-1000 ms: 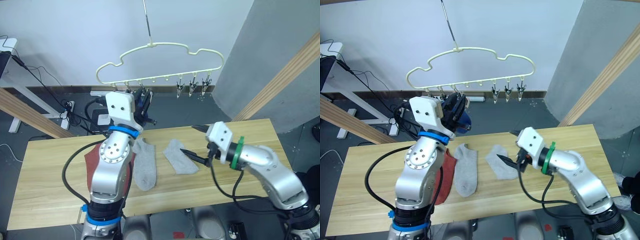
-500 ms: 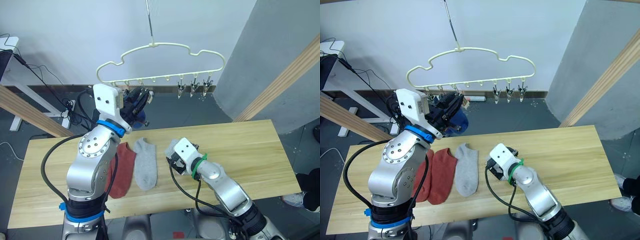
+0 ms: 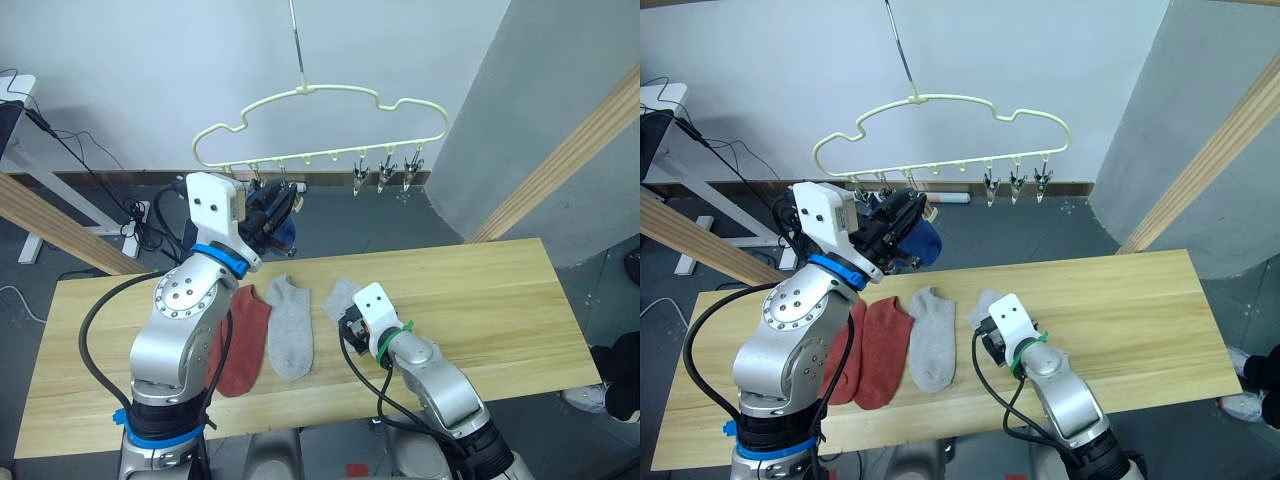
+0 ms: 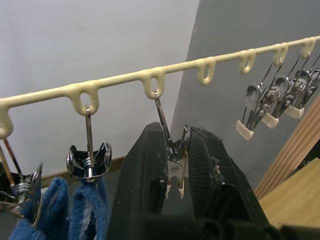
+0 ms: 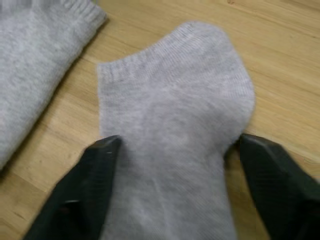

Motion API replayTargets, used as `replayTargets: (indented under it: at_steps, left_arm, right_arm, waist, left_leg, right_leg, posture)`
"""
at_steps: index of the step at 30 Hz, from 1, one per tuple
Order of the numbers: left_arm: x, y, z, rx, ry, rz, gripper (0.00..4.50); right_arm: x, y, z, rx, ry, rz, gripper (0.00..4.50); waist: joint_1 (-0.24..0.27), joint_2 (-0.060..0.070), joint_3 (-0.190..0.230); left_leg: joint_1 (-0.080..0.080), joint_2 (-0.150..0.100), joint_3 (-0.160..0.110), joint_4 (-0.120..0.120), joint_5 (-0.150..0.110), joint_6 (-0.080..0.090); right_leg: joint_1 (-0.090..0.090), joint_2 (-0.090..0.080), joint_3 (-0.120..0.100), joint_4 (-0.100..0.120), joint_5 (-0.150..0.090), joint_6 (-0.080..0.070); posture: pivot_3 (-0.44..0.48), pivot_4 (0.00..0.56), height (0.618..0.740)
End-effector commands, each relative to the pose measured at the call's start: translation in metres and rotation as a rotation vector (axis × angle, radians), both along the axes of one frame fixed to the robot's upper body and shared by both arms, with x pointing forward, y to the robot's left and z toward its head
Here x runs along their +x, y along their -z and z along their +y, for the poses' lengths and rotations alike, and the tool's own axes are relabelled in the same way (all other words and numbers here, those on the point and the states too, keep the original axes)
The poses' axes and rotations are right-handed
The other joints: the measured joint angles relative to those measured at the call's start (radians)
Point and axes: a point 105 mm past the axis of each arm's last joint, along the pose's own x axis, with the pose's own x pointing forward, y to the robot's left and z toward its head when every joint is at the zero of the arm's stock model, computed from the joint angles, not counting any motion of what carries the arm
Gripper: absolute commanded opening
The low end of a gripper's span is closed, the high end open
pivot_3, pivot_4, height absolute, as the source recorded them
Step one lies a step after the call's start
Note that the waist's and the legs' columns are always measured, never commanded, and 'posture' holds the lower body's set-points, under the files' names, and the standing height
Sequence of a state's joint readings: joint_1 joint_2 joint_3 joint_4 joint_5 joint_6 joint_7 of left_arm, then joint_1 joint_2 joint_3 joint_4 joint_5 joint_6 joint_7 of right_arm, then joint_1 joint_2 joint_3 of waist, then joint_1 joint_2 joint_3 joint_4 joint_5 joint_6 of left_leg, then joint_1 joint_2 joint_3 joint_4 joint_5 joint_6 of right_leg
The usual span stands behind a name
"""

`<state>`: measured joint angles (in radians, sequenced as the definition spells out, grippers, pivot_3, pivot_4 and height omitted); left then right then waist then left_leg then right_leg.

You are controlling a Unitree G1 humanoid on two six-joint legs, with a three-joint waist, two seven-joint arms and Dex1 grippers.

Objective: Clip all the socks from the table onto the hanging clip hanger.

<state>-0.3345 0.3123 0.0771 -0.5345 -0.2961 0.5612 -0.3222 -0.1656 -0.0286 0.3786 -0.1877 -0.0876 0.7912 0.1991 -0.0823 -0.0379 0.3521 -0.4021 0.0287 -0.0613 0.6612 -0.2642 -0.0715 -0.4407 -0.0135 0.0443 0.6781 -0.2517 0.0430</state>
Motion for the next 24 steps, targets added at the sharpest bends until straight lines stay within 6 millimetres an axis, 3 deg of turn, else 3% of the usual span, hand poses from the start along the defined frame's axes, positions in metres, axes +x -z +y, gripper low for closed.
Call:
replayTargets:
  at_steps: [1, 3, 8, 14, 19, 24]
  left_arm:
    - [-0.01, -0.01, -0.003, -0.015, 0.041, -0.037, 0.51]
    - [-0.01, -0.01, -0.003, -0.024, 0.062, -0.026, 0.51]
    - [-0.011, -0.013, 0.0, -0.044, 0.119, 0.006, 0.51]
    - [-0.014, -0.024, 0.005, -0.093, 0.217, 0.058, 0.51]
    - [-0.012, -0.034, 0.011, -0.16, 0.25, 0.101, 0.51]
    - [-0.009, -0.039, 0.014, -0.201, 0.242, 0.119, 0.51]
  right_arm:
    - [0.003, -0.001, -0.005, 0.026, 0.007, -0.003, 2.35]
    - [0.007, -0.007, -0.01, 0.02, 0.007, -0.046, 1.5]
    - [0.01, -0.033, -0.015, 0.006, -0.067, -0.184, 0.01]
    - [0.004, -0.069, -0.01, -0.018, -0.228, -0.395, 0.0]
    - [-0.004, -0.096, 0.006, -0.012, -0.372, -0.571, 0.0]
    - [-0.001, -0.11, 0.013, 0.008, -0.407, -0.678, 0.0]
  waist:
    - [0.0, 0.0, 0.0]
    - [0.0, 0.0, 0.0]
    - [0.0, 0.0, 0.0]
    - [-0.002, 0.0, 0.0]
    - [-0.001, 0.0, 0.0]
    - [-0.001, 0.0, 0.0]
  left_leg:
    - [0.0, 0.0, 0.0, 0.0, 0.0, 0.0]
    - [0.0, 0.0, 0.0, 0.0, 0.0, 0.0]
    - [0.0, 0.0, 0.0, 0.0, 0.0, 0.0]
    - [0.0, 0.0, 0.0, 0.0, 0.0, 0.0]
    - [0.0, 0.0, 0.0, 0.0, 0.0, 0.0]
    - [0.0, 0.0, 0.0, 0.0, 0.0, 0.0]
  right_leg:
    - [0.0, 0.0, 0.0, 0.0, 0.0, 0.0]
    - [0.0, 0.0, 0.0, 0.0, 0.0, 0.0]
    - [0.0, 0.0, 0.0, 0.0, 0.0, 0.0]
    - [0.0, 0.0, 0.0, 0.0, 0.0, 0.0]
    - [0.0, 0.0, 0.0, 0.0, 0.0, 0.0]
    - [0.0, 0.0, 0.0, 0.0, 0.0, 0.0]
  posture:
    - [-0.085, 0.343, 0.74]
    - [-0.085, 0.343, 0.74]
    - [-0.089, 0.347, 0.74]
    - [-0.089, 0.35, 0.74]
    - [-0.092, 0.35, 0.74]
    - [-0.09, 0.351, 0.74]
